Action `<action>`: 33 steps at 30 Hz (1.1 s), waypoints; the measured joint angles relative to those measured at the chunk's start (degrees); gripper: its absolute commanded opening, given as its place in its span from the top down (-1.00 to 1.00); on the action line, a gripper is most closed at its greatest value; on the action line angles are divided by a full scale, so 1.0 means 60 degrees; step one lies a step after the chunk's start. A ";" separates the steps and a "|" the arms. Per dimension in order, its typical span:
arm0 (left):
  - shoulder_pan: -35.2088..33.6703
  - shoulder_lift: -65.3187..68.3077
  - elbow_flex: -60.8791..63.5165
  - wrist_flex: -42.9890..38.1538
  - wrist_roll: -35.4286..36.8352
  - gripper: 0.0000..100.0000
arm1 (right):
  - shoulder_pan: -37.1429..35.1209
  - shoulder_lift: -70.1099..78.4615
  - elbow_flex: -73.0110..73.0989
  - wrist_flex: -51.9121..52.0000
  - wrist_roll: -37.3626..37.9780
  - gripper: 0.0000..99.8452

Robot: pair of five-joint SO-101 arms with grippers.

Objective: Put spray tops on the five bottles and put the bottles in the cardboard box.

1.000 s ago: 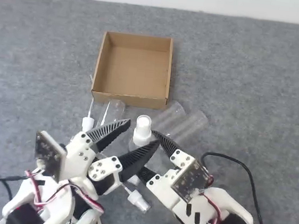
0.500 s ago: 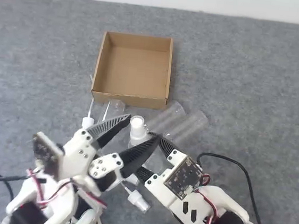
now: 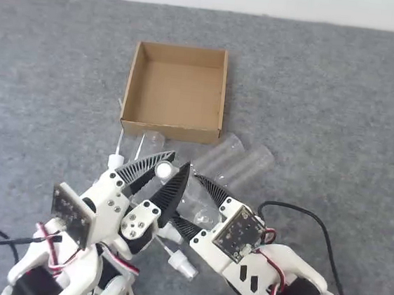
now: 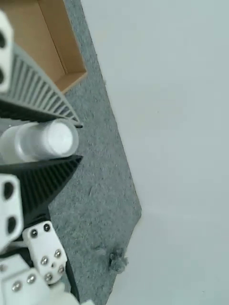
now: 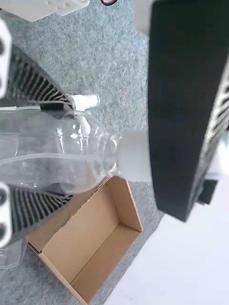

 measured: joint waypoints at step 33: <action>-0.1495 0.0000 -0.1436 0.1084 0.1245 0.43 | 0.0733 -0.0015 0.0864 -0.0952 0.0000 0.95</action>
